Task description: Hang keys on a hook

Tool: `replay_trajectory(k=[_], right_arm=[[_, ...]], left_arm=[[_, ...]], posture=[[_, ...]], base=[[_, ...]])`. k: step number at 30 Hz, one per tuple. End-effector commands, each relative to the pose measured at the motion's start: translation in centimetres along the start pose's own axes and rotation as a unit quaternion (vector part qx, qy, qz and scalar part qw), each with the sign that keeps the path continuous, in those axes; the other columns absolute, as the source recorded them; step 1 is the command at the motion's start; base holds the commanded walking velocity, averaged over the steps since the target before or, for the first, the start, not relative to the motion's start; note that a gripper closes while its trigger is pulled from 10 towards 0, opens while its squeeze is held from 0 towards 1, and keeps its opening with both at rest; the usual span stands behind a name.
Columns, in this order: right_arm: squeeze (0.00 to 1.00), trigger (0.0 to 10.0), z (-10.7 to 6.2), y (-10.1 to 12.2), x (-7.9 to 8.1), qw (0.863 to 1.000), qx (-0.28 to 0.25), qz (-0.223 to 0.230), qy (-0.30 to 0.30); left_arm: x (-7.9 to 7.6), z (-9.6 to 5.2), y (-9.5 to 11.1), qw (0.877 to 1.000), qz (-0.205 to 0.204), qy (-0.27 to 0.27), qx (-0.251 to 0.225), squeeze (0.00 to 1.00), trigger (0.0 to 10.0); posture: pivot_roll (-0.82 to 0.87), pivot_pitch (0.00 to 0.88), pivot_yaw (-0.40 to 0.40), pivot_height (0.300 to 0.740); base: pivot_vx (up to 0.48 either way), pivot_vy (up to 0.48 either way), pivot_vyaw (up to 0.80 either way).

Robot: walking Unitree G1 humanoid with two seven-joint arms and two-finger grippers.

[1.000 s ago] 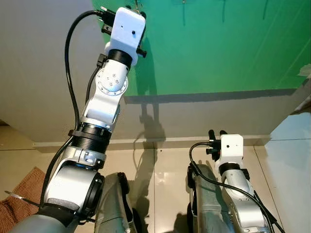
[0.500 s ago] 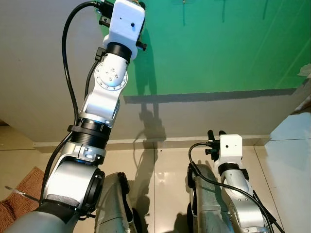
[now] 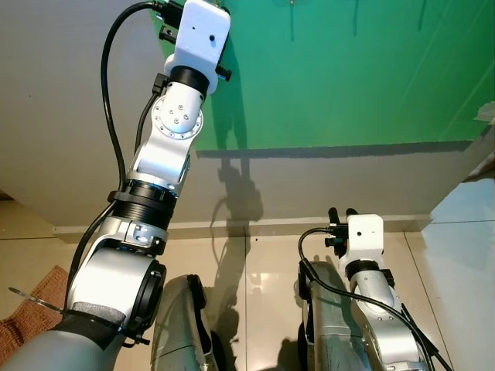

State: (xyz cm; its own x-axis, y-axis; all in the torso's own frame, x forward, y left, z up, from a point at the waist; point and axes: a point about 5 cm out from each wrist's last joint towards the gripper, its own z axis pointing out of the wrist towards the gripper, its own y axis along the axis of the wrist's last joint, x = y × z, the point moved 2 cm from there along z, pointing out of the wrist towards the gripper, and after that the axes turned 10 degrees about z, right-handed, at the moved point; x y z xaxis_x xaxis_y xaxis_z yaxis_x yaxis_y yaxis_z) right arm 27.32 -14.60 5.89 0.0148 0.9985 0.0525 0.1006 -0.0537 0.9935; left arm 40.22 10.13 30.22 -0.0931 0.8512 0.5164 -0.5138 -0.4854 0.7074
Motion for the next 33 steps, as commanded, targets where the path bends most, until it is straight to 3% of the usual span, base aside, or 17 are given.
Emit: replay_trajectory(k=[1,21,33], right_arm=[[0.0,10.0,-0.2,-0.1,0.2,1.0,0.003,-0.001,0.004],[0.0,10.0,-0.3,-0.2,0.5,1.0,0.009,0.002,0.007],[0.0,10.0,-0.4,-0.3,0.5,1.0,0.01,0.003,0.006]], left_arm=[[0.9,0.4,0.2,1.0,0.005,0.014,-0.003,0.0,0.0],[-0.7,0.2,-1.3,0.998,0.019,-0.046,0.033,0.0,0.0],[0.2,0.0,-0.1,1.0,0.009,-0.007,0.002,0.0,0.0]], posture=[[-0.16,0.123,0.102,0.536],[-0.16,0.134,0.105,0.536],[-0.16,0.14,0.106,0.536]], base=[[0.0,0.0,0.0],[0.0,0.0,0.0],[0.0,0.0,0.0]])
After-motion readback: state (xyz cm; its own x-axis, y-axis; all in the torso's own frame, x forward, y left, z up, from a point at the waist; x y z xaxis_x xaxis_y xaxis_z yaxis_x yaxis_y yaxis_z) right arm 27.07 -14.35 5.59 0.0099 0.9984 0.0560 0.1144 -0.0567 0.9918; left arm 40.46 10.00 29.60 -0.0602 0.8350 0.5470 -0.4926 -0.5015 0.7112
